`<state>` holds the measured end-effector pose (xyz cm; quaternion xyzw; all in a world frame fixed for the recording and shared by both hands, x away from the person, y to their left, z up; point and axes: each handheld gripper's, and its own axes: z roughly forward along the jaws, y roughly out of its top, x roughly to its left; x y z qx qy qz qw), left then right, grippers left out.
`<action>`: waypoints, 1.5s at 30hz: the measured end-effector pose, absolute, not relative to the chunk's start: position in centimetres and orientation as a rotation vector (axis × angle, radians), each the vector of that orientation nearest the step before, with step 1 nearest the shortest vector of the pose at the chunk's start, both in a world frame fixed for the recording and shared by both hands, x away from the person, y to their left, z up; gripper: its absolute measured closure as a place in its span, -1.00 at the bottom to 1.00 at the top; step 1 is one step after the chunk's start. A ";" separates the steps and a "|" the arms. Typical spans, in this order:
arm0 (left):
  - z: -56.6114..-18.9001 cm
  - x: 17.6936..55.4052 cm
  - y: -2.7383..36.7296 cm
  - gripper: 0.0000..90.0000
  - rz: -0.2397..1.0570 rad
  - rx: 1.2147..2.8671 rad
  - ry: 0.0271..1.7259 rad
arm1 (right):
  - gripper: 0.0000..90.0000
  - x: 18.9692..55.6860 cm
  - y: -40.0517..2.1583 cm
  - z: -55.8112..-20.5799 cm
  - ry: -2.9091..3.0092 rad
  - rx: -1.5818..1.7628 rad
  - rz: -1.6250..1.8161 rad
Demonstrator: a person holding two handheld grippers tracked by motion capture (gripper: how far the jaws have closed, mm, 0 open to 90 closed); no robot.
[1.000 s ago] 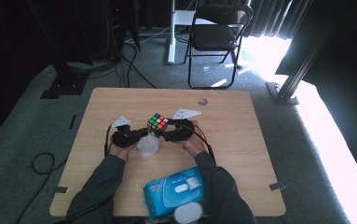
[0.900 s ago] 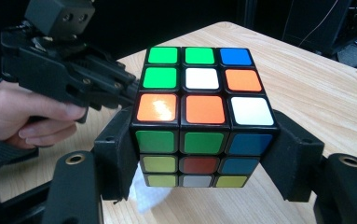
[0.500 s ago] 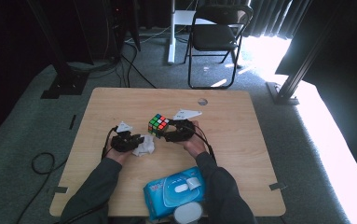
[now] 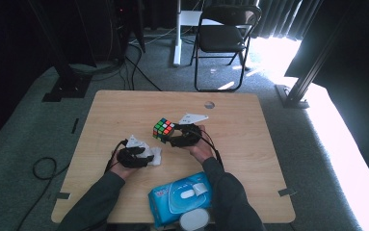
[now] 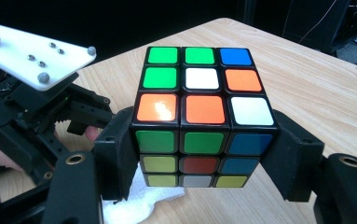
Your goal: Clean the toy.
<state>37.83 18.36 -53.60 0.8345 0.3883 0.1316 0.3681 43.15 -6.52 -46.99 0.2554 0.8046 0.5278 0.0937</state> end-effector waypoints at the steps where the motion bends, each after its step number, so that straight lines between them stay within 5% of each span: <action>1: -53.6 37.8 18.3 -0.17 0.338 2.151 0.992 | -0.24 43.2 -6.5 -47.0 2.388 0.760 1.566; 13: -53.7 37.5 17.6 -0.14 0.423 2.225 0.964 | -0.24 43.1 -6.5 -47.0 2.387 0.757 1.565; 25: -53.2 37.8 18.6 0.81 0.438 2.195 1.039 | -0.24 43.1 -6.3 -47.1 2.393 0.754 1.565; 45: -49.2 38.4 19.5 0.83 0.499 1.957 1.009 | -0.24 43.1 -6.2 -47.0 2.398 0.747 1.574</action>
